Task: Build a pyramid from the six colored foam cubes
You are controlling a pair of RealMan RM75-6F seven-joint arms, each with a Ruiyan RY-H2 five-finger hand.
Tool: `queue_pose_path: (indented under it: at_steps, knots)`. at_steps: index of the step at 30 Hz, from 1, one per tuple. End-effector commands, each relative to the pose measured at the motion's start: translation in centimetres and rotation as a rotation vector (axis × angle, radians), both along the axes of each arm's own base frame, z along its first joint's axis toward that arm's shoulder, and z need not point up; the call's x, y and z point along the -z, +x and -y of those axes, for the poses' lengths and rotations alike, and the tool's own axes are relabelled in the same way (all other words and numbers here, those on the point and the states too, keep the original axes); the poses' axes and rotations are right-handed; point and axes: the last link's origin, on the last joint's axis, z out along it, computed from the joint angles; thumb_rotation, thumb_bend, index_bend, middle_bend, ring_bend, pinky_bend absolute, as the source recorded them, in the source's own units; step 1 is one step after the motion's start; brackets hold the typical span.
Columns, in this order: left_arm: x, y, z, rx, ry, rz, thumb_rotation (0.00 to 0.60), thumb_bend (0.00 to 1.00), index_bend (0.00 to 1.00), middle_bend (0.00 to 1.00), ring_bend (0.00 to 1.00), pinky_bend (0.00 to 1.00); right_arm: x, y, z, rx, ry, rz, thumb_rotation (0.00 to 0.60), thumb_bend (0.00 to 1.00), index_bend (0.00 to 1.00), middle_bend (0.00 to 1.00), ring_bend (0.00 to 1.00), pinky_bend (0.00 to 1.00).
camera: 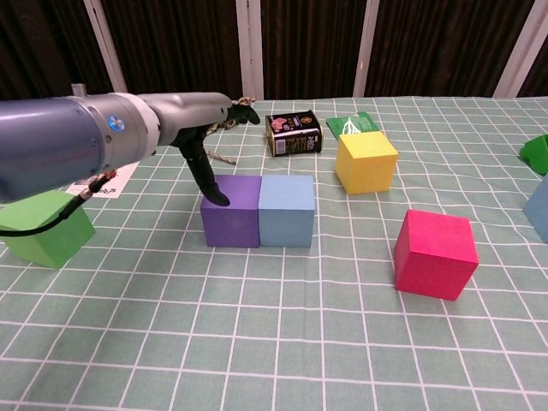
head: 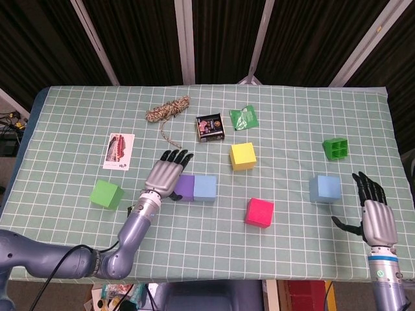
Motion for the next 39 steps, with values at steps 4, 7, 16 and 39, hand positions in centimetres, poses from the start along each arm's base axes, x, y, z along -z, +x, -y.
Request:
queue_pose_path:
  at_steps: [4, 7, 16, 39]
  knots:
    - [-4.3, -2.0, 1.8, -0.005, 0.043, 0.031, 0.600, 0.06, 0.00, 0.01, 0.00, 0.00, -0.1, 0.1, -0.1, -0.006, -0.006, -0.007, 0.600, 0.18, 0.00, 0.00, 0.00, 0.00]
    - [-6.3, -3.3, 2.7, -0.013, 0.074, 0.045, 0.600, 0.06, 0.00, 0.01, 0.00, 0.00, -0.1, 0.0, 0.0, -0.002, -0.007, -0.010, 0.600, 0.18, 0.00, 0.00, 0.00, 0.00]
    - [-10.6, -8.8, 6.1, -0.059, 0.168, 0.057, 0.600, 0.09, 0.00, 0.02, 0.00, 0.00, -0.1, 0.2, -0.2, -0.012, 0.000, -0.037, 0.600, 0.18, 0.00, 0.00, 0.00, 0.00]
    - [-15.0, -20.7, 14.9, -0.081, 0.417, 0.115, 0.600, 0.10, 0.00, 0.01, 0.00, 0.00, 0.9, 5.3, -2.5, -0.063, 0.354, -0.047, 0.600, 0.18, 0.00, 0.00, 0.00, 0.00]
